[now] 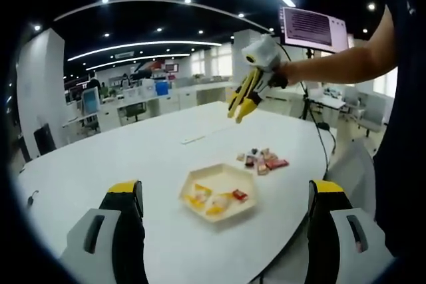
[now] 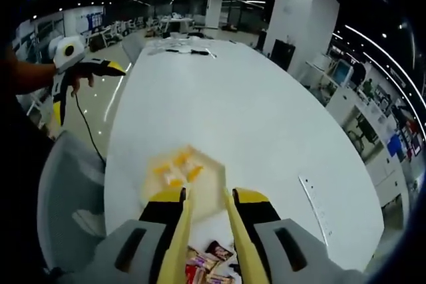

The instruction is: Place the target food into the container with the food tongs after gripping and lifting it, then release it inside without dropping or visibly crushing the food.

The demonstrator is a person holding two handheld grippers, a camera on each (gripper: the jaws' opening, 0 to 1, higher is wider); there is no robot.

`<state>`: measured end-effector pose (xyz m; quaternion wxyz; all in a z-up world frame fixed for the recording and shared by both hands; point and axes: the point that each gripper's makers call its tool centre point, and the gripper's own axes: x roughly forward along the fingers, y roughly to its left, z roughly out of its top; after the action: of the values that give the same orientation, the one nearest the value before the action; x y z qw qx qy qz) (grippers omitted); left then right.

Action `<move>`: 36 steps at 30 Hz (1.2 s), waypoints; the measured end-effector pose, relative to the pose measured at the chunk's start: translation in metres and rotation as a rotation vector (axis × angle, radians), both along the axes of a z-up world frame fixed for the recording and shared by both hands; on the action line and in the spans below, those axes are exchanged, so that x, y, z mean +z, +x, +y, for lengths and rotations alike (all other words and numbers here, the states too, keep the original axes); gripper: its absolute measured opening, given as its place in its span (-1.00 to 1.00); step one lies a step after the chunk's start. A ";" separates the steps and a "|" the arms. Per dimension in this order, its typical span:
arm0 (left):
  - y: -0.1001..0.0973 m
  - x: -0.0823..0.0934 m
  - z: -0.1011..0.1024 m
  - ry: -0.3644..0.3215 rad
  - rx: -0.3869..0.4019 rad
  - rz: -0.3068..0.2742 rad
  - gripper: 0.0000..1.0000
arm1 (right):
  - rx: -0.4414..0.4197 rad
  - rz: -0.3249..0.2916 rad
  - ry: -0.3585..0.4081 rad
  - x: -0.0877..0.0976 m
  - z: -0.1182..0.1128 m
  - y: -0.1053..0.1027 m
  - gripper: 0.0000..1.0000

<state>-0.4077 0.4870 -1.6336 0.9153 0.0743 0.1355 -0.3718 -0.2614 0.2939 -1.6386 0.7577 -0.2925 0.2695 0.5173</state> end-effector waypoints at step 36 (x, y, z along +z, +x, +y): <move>-0.001 -0.006 -0.003 0.012 0.009 0.018 0.98 | -0.137 0.005 -0.004 -0.018 -0.084 0.009 -0.45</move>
<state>-0.4086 0.4836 -1.6397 0.9152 0.0762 0.1462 -0.3677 -0.2523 0.2099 -1.6563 0.7899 -0.2738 0.2920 0.4646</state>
